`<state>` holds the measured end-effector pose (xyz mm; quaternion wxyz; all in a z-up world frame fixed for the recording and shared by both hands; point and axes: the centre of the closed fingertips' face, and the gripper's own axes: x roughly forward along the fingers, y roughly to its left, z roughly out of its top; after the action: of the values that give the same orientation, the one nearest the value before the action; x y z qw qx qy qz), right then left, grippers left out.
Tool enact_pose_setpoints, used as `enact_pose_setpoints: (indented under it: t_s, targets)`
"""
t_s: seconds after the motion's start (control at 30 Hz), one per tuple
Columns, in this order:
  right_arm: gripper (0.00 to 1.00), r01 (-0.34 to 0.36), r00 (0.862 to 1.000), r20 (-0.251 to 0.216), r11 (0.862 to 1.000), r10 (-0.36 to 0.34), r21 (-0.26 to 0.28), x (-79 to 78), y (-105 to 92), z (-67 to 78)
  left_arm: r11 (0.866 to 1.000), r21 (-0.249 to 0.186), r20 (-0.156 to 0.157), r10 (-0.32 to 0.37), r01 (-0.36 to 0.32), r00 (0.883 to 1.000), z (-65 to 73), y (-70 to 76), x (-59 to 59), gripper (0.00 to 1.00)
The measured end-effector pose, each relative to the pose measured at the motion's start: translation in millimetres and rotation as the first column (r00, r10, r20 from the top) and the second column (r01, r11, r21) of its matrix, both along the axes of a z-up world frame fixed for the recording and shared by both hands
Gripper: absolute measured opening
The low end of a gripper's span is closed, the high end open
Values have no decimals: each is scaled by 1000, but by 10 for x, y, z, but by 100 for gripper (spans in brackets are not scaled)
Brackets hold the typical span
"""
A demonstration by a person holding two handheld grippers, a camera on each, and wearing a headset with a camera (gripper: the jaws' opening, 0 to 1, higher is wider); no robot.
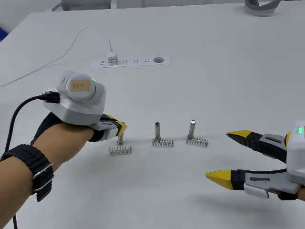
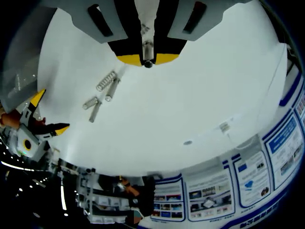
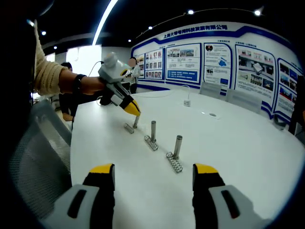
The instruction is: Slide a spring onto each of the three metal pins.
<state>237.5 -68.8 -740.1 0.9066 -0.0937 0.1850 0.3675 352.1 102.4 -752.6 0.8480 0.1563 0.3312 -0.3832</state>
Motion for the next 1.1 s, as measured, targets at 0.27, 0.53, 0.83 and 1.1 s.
enact_pose_setpoints:
  t_s: [0.27,0.53,0.83,1.1]
  targets:
    - [67,-1,1000,-1,1000,1,0,-1,1,-7,1000,-11,4,11,-11,1000,-2,58,-47,7]
    - [67,-4,1000,-1,1000,4,-2,-2,9,-4,1000,-6,-10,11,-11,1000,-6,76,-72,7]
    - [67,-3,1000,-1,1000,3,-1,-5,10,-3,1000,1,4,-2,2,1000,3,50,-65,7]
    - [67,-5,1000,-3,1000,5,-3,-5,11,-7,1000,-10,39,-23,23,999,55,18,-41,8]
